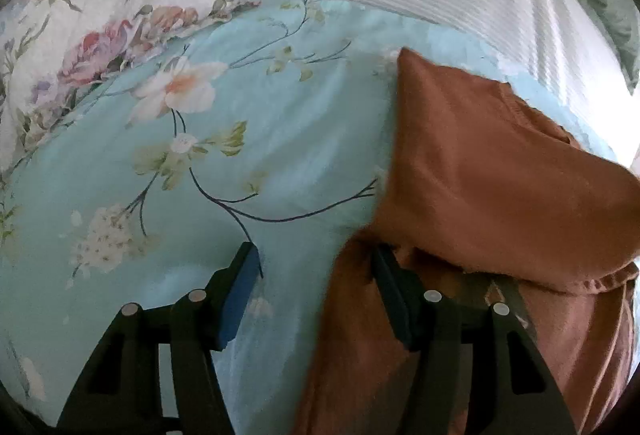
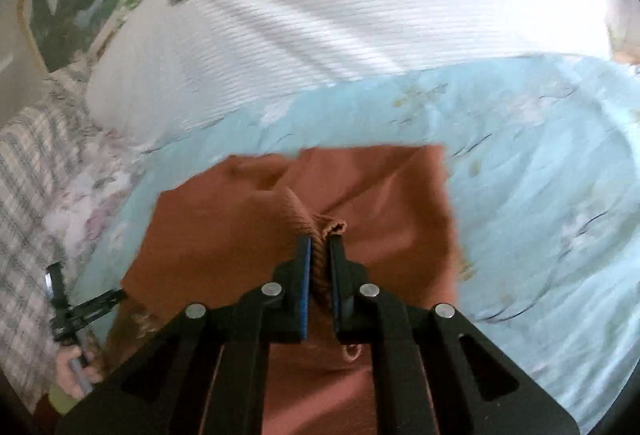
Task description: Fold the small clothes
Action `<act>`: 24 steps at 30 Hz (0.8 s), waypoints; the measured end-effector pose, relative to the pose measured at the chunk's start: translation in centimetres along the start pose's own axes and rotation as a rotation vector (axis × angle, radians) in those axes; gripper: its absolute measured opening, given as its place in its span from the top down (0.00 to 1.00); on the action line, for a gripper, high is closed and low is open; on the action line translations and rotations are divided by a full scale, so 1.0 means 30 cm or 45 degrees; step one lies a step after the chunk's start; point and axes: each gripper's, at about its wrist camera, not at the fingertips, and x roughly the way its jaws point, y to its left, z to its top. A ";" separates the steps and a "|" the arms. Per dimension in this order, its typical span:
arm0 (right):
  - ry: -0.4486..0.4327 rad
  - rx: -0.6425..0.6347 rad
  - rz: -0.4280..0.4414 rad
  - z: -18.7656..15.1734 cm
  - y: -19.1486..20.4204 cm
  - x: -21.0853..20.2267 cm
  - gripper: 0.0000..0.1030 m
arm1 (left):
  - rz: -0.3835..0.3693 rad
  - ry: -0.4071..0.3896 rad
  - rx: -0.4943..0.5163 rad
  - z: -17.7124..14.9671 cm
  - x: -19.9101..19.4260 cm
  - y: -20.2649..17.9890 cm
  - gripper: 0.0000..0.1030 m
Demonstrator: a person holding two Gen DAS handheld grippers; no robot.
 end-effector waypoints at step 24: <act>0.252 0.224 0.087 -0.363 -0.227 -0.180 0.48 | -0.296 0.130 0.057 -0.218 -0.225 0.160 0.41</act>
